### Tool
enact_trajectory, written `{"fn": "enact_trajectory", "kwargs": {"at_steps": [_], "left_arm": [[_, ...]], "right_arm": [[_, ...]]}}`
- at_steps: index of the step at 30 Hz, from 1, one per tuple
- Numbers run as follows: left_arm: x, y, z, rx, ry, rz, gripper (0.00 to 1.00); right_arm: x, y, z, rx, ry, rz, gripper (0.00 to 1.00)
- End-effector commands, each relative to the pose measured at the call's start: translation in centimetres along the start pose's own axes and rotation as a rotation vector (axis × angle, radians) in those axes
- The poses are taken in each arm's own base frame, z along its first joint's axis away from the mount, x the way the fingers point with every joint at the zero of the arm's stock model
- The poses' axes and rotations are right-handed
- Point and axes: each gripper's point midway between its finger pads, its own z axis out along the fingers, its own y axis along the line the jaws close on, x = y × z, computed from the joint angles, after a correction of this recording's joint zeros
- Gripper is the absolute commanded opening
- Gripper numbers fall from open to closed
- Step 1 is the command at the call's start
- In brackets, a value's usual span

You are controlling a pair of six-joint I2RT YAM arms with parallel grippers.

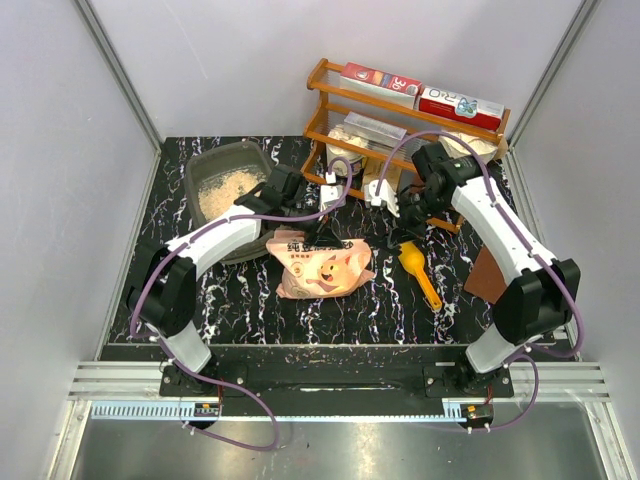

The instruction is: Fill the litter box with clean litter

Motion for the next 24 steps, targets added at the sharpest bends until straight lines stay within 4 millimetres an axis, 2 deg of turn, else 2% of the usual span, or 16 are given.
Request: {"fn": "enact_trajectory", "kwargs": {"at_steps": [1,5,11,16,22,24], "left_arm": [[-1.5,0.3,-0.2,-0.019,-0.048,0.05,0.04],[-1.5,0.1,-0.2,-0.01,-0.06,0.043,0.0],[-1.5,-0.1,-0.2,-0.004,-0.066,0.04,0.0],[-1.8,-0.2,-0.2,-0.003,-0.074,0.043,0.0],[-2.1,-0.1,-0.3,-0.012,-0.078,0.047,0.0],[-2.1,0.0,-0.4,-0.023,-0.077,0.043,0.07]], "right_arm": [[0.8,0.0,-0.3,-0.02,0.101,-0.08,0.0],[1.0,-1.0,0.2,-0.006,0.138,-0.084,0.0],[0.8,-2.2,0.8,0.009,0.166,-0.085,0.0],[0.6,-2.4,1.2,-0.003,0.181,-0.087,0.0],[1.0,-1.4,1.8,-0.067,0.224,-0.095,0.0],[1.1,-1.1,1.9,-0.087,0.233,-0.086,0.0]]}}
